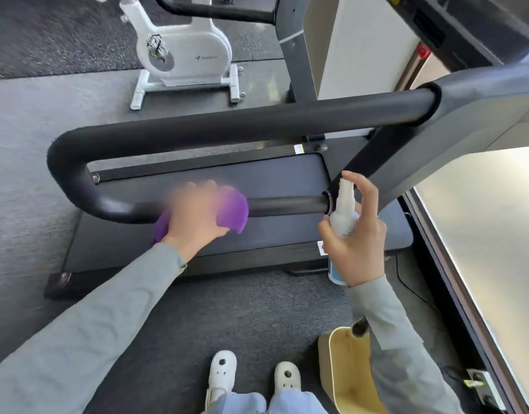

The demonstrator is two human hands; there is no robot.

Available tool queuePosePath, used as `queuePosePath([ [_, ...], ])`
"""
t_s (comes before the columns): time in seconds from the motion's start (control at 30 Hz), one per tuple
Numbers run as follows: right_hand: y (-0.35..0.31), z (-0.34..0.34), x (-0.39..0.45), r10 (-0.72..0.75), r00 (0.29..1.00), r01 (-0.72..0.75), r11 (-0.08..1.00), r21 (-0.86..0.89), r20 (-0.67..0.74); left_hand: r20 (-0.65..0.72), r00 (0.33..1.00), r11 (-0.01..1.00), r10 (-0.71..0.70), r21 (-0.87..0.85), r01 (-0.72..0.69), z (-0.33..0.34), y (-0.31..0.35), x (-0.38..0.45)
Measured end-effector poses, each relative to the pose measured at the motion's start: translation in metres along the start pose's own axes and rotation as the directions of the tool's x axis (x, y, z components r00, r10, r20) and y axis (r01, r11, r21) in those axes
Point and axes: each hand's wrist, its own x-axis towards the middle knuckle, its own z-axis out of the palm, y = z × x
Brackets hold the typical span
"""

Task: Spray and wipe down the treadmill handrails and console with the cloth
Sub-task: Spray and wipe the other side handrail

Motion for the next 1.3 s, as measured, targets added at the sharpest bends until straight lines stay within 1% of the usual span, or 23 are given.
queuePosePath([
  [0.07, -0.001, 0.006, -0.007, 0.031, 1.000, -0.031, 0.999, 0.010, 0.004, 0.008, 0.999, 0.999, -0.052, 0.016, 0.052, 0.000, -0.023, -0.010],
  [0.1, 0.000, 0.008, -0.011, 0.044, 0.999, -0.044, 0.999, 0.011, 0.009, 0.016, 0.999, 0.998, -0.043, 0.036, 0.043, 0.001, -0.027, -0.009],
  [0.23, 0.005, 0.007, -0.024, 0.081, 0.996, -0.081, 0.997, 0.004, 0.022, 0.027, 0.995, 0.991, 0.097, 0.089, -0.099, 0.001, -0.010, 0.009],
  [0.33, 0.011, 0.001, -0.024, 0.093, 0.996, -0.093, 0.996, -0.012, 0.005, 0.012, 0.984, 0.982, 0.178, 0.060, -0.178, 0.000, 0.023, 0.026],
  [0.43, 0.011, -0.005, -0.023, 0.086, 0.996, -0.087, 0.996, -0.020, -0.023, 0.004, 0.970, 0.967, 0.244, 0.077, -0.243, 0.001, 0.077, 0.051],
  [0.53, 0.009, -0.010, -0.024, 0.095, 0.995, -0.096, 0.995, -0.007, -0.035, 0.010, 0.965, 0.962, 0.263, 0.071, -0.263, 0.001, 0.129, 0.069],
  [0.63, 0.004, -0.013, -0.026, 0.098, 0.995, -0.098, 0.995, 0.001, -0.028, 0.014, 0.964, 0.962, 0.265, 0.067, -0.265, 0.001, 0.149, 0.073],
  [0.73, -0.002, -0.014, -0.027, 0.084, 0.996, -0.085, 0.996, -0.007, -0.015, 0.026, 0.970, 0.970, 0.241, -0.042, -0.240, 0.000, 0.128, 0.067],
  [0.83, -0.009, -0.009, -0.024, 0.070, 0.997, -0.070, 0.997, -0.013, -0.011, 0.009, 0.983, 0.979, 0.184, -0.097, -0.182, -0.001, 0.079, 0.047],
  [1.0, -0.026, 0.014, -0.018, -0.027, 0.999, 0.027, 0.999, -0.019, 0.033, -0.032, 0.997, 0.996, 0.075, -0.041, -0.077, -0.001, -0.014, 0.001],
  [1.13, -0.032, 0.030, -0.014, -0.075, 0.995, 0.077, 0.997, -0.015, 0.067, -0.114, 0.993, 0.999, 0.039, 0.008, -0.038, 0.004, -0.078, -0.026],
  [1.2, -0.031, 0.031, -0.014, -0.079, 0.995, 0.081, 0.996, -0.030, 0.063, -0.109, 0.993, 0.999, 0.034, 0.035, -0.031, 0.006, -0.085, -0.025],
  [1.3, -0.028, 0.027, -0.017, -0.049, 0.999, 0.050, 0.998, -0.034, 0.019, -0.036, 0.997, 0.996, 0.068, 0.052, -0.066, 0.005, -0.069, -0.013],
])
